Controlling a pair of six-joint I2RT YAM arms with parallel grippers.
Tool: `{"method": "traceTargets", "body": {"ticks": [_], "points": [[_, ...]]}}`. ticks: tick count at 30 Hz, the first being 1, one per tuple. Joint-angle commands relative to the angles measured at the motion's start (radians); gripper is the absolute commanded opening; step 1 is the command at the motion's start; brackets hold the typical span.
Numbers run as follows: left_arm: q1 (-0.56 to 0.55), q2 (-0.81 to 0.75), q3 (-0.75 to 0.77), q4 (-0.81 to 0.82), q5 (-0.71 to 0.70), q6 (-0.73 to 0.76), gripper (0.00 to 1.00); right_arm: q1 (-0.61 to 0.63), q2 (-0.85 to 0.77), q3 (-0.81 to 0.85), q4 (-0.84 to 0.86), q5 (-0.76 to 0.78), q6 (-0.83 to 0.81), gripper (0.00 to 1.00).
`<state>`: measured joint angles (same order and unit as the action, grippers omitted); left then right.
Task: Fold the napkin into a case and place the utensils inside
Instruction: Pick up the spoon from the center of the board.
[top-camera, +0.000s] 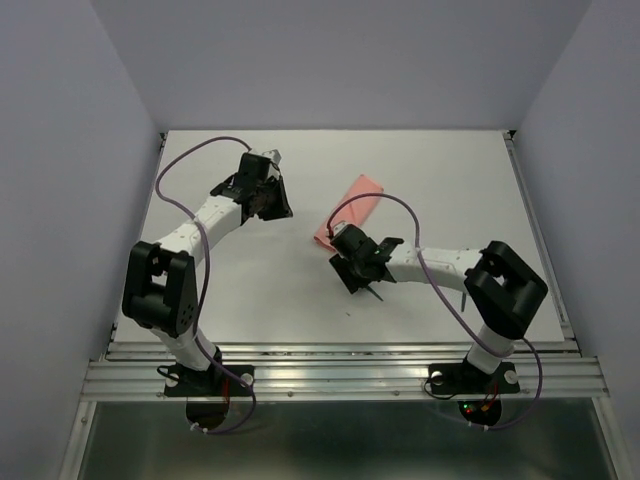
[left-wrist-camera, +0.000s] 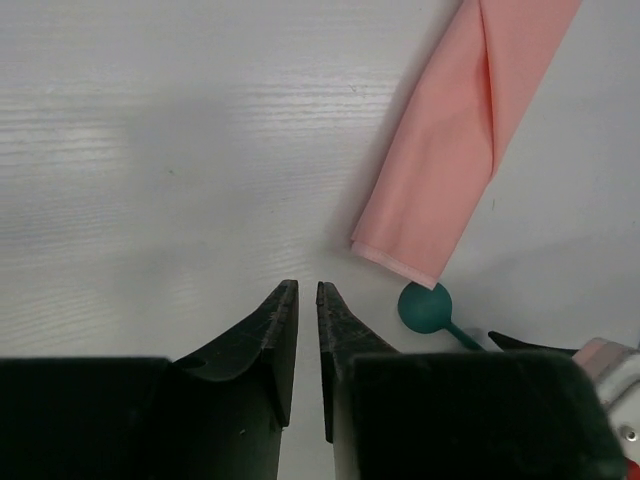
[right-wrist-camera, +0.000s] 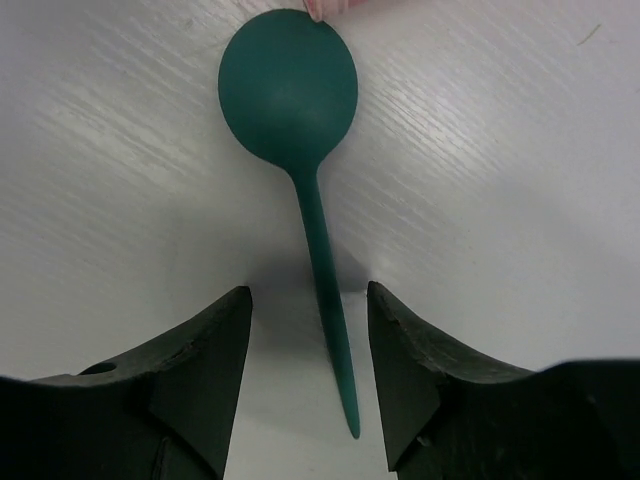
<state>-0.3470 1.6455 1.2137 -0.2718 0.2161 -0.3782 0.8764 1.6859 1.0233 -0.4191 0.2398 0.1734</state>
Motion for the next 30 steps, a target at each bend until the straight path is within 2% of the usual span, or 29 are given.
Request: {"method": "traceTargets", "body": {"ticks": [1, 2, 5, 6, 8, 9, 10, 14, 15, 16, 22, 24, 30], "points": [[-0.004, -0.084, -0.014, 0.008, -0.060, -0.001, 0.29, -0.007, 0.058, 0.064, 0.134, -0.005, 0.005, 0.55], [-0.004, -0.095, -0.017, 0.003, -0.082, -0.002, 0.31, -0.007, 0.069, 0.066, 0.144, -0.019, 0.003, 0.54], [0.002, -0.111, -0.019, -0.015, -0.122, 0.005, 0.31, -0.007, 0.095, 0.067, 0.184, -0.074, -0.018, 0.42], [0.005, -0.113, -0.019, -0.027, -0.127, 0.007, 0.31, -0.007, 0.098, 0.070, 0.192, -0.094, -0.026, 0.29], [0.014, -0.121, -0.020, -0.033, -0.136, 0.015, 0.31, 0.007, 0.094, 0.073, 0.200, -0.164, -0.049, 0.14], [0.019, -0.122, -0.020, -0.041, -0.136, 0.019, 0.31, 0.016, 0.090, 0.073, 0.206, -0.184, -0.058, 0.03], [0.023, -0.124, -0.020, -0.046, -0.135, 0.021, 0.31, 0.025, 0.087, 0.077, 0.206, -0.204, -0.077, 0.01], [0.029, -0.136, -0.031, -0.061, -0.138, 0.041, 0.32, 0.049, 0.071, 0.092, 0.203, -0.286, -0.100, 0.01], [0.029, -0.138, -0.039, -0.058, -0.126, 0.041, 0.37, 0.049, 0.060, 0.077, 0.232, -0.283, -0.100, 0.01], [0.029, -0.142, -0.060, -0.052, -0.071, 0.044, 0.41, 0.049, 0.049, 0.067, 0.247, -0.281, -0.104, 0.01], [0.029, -0.208, -0.178, 0.045, 0.210, 0.071, 0.49, 0.049, 0.003, 0.067, 0.270, -0.341, -0.104, 0.01], [0.029, -0.258, -0.204, 0.075, 0.209, 0.087, 0.49, 0.036, -0.020, 0.067, 0.270, -0.372, -0.098, 0.01], [0.029, -0.469, -0.313, 0.206, 0.198, 0.075, 0.59, -0.099, -0.058, 0.075, 0.283, -0.683, 0.004, 0.01]]}}
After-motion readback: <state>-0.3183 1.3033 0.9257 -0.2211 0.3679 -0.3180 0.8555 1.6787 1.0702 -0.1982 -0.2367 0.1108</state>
